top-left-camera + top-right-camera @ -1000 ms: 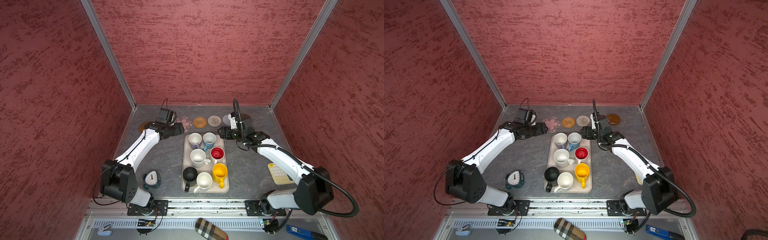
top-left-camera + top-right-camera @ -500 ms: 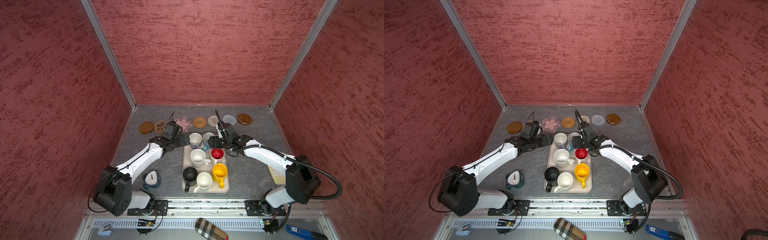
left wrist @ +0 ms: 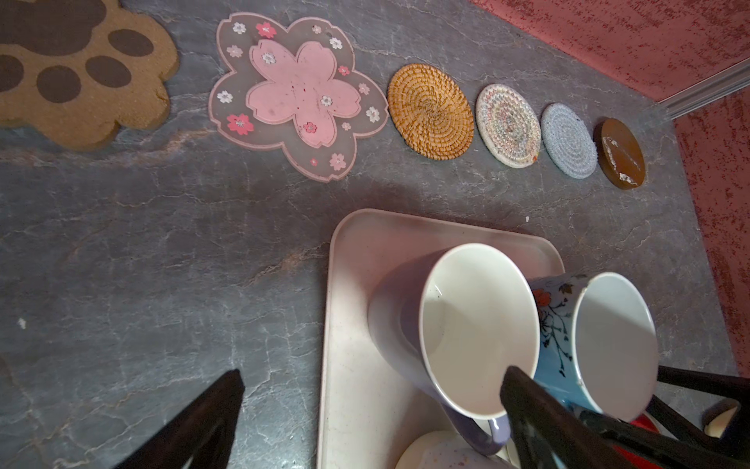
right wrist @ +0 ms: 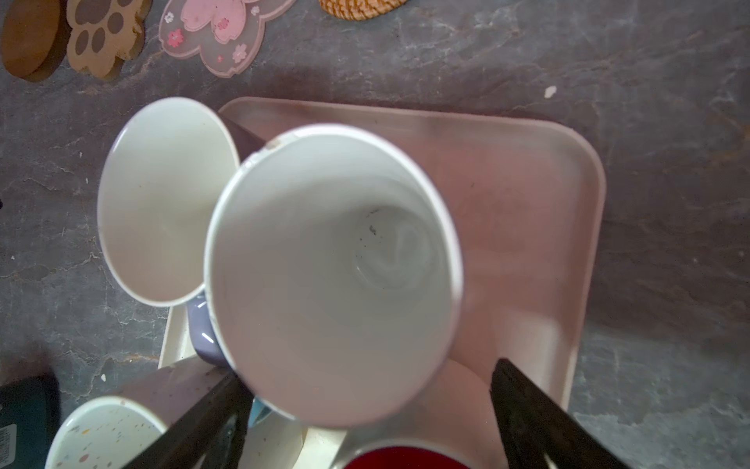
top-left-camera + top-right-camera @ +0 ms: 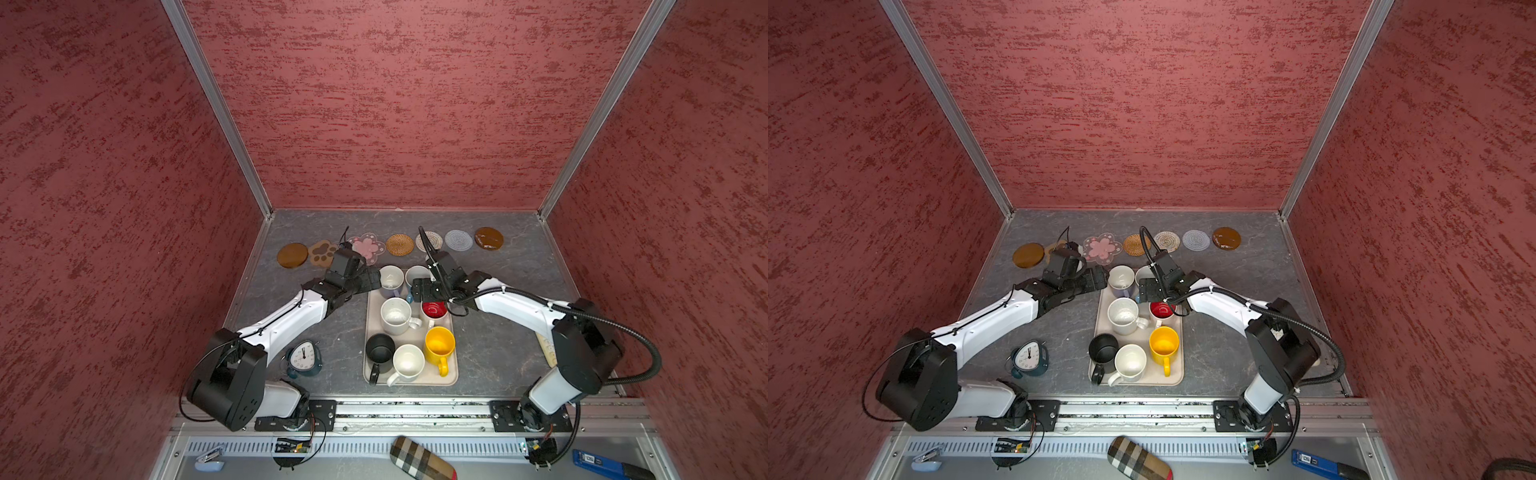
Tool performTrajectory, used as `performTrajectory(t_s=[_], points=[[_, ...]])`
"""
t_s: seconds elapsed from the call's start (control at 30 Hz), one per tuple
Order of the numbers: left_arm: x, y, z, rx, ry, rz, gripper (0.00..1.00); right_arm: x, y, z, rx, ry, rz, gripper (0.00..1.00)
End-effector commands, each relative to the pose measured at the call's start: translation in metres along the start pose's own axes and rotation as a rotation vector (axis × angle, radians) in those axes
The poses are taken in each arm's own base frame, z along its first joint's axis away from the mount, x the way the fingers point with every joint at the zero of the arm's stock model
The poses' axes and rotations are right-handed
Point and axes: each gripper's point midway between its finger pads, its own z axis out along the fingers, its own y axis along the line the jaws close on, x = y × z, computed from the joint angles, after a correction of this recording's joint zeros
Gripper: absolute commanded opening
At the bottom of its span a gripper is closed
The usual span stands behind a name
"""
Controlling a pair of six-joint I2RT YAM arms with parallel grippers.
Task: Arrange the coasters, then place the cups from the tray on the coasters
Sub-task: 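Move the left gripper over the tray while the right gripper reaches the blue floral mug, then grasp the blue floral mug with the right gripper and lift it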
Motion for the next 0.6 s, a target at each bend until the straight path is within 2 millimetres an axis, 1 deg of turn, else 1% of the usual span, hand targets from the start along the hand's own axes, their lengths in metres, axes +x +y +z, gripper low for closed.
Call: performTrajectory(t_s=[0.0, 0.2, 0.33, 0.57], points=[[-0.004, -0.004, -0.003, 0.023, -0.034, -0.002, 1.00, -0.012, 0.005, 0.002, 0.019, -0.026, 0.013, 0.91], [-0.006, -0.006, -0.007, 0.040, -0.050, -0.001, 1.00, -0.019, 0.006, 0.005, 0.033, -0.030, 0.006, 0.91], [-0.003, -0.007, -0.005, 0.042, -0.045, 0.001, 1.00, -0.019, 0.005, 0.005, 0.040, -0.031, 0.001, 0.91], [0.000, -0.009, -0.005, 0.042, -0.043, 0.008, 1.00, -0.018, -0.001, 0.013, 0.080, -0.017, -0.026, 0.89]])
